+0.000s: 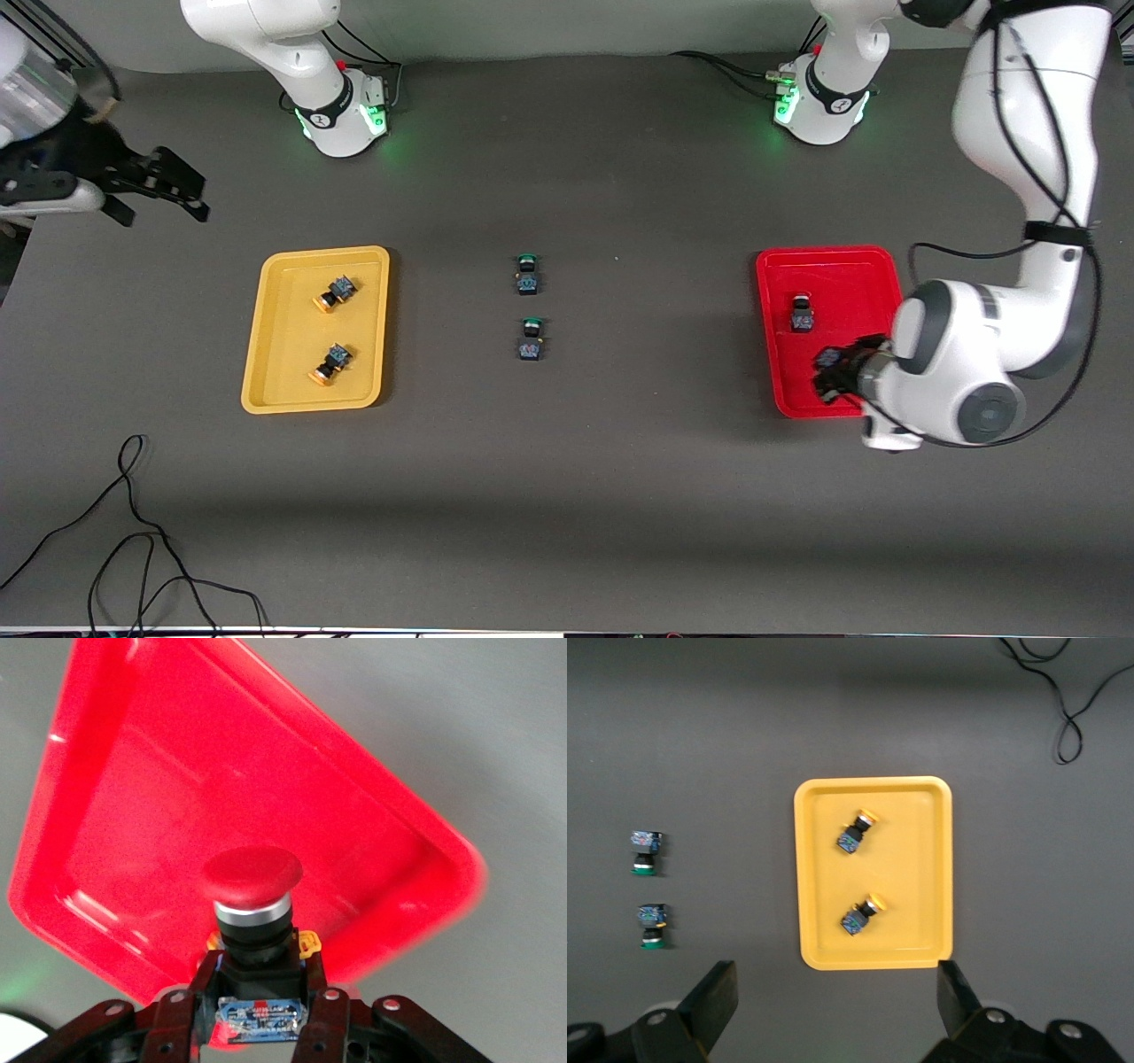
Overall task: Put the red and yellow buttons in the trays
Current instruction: 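Carry the red button into the red tray while the right gripper returns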
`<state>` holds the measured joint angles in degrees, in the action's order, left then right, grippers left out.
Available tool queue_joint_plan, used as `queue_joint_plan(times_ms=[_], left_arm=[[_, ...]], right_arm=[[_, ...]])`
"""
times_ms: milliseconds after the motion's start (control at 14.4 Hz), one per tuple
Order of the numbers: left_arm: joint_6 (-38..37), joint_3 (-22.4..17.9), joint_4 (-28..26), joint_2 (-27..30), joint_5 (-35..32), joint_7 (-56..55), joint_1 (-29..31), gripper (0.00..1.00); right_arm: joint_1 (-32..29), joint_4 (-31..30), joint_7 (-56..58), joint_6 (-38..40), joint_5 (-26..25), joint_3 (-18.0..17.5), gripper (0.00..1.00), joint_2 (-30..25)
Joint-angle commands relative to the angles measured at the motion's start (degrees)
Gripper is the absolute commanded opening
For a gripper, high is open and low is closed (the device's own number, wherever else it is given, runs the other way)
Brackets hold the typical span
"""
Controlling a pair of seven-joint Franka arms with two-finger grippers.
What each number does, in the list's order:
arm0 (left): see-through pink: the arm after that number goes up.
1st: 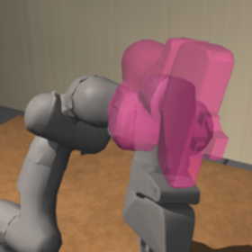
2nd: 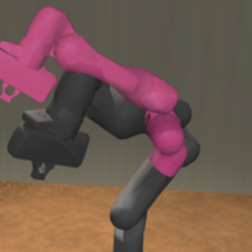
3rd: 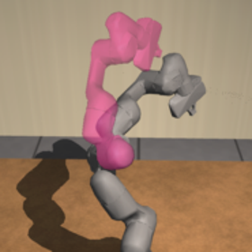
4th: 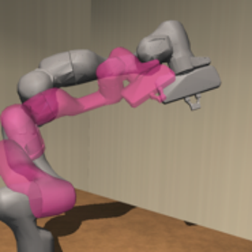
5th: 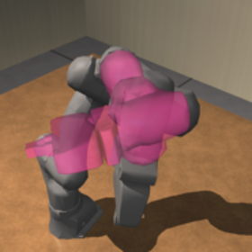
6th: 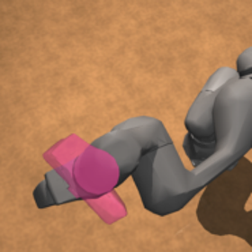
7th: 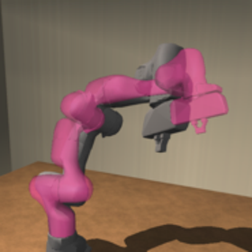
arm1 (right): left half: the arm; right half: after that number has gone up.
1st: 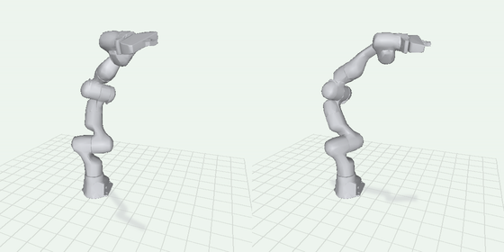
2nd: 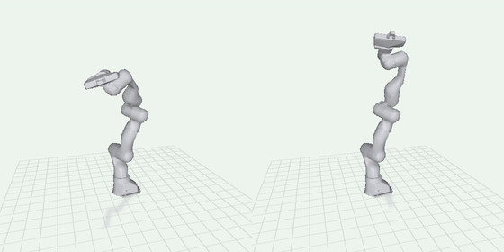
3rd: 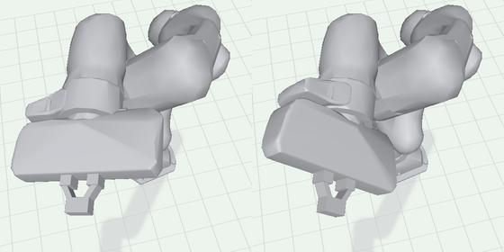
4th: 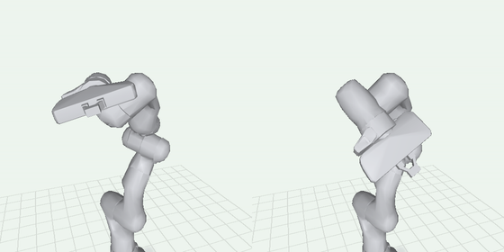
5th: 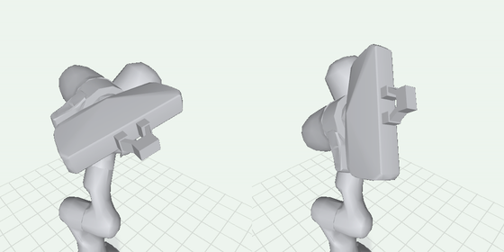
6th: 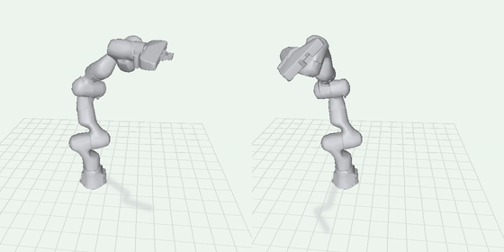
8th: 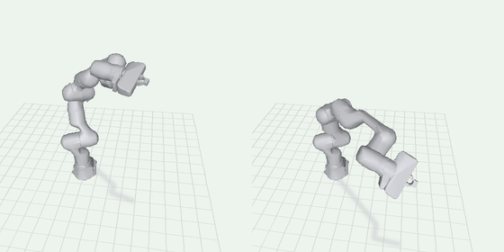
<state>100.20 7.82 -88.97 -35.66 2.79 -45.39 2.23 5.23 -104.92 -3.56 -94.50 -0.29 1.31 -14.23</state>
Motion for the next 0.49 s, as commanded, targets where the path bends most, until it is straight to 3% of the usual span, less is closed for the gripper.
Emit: queue_joint_plan(times_ms=[0,139,208,347,417], left_arm=[[10.1,0.8,-17.3,10.6,0.8,5.1,4.3,0.00],[21.3,0.6,-30.3,17.0,0.8,5.2,4.6,0.00],[24.4,0.7,-34.3,18.9,0.8,5.2,5.0,0.00],[27.1,0.6,-37.5,19.7,0.7,5.7,5.2,0.00],[28.6,0.5,-38.8,19.8,0.7,6.9,6.3,0.13]], right_arm=[[-0.7,0.1,2.3,0.8,1.0,1.7,1.00,-0.2],[-0.7,0.1,2.4,0.0,1.0,2.1,1.00,0.7],[-0.8,-0.1,2.4,0.3,1.0,2.6,1.00,0.3],[-0.6,0.0,2.3,0.6,1.0,2.6,1.00,-0.4],[-0.2,0.0,2.4,0.6,1.0,2.6,1.00,-0.2]])
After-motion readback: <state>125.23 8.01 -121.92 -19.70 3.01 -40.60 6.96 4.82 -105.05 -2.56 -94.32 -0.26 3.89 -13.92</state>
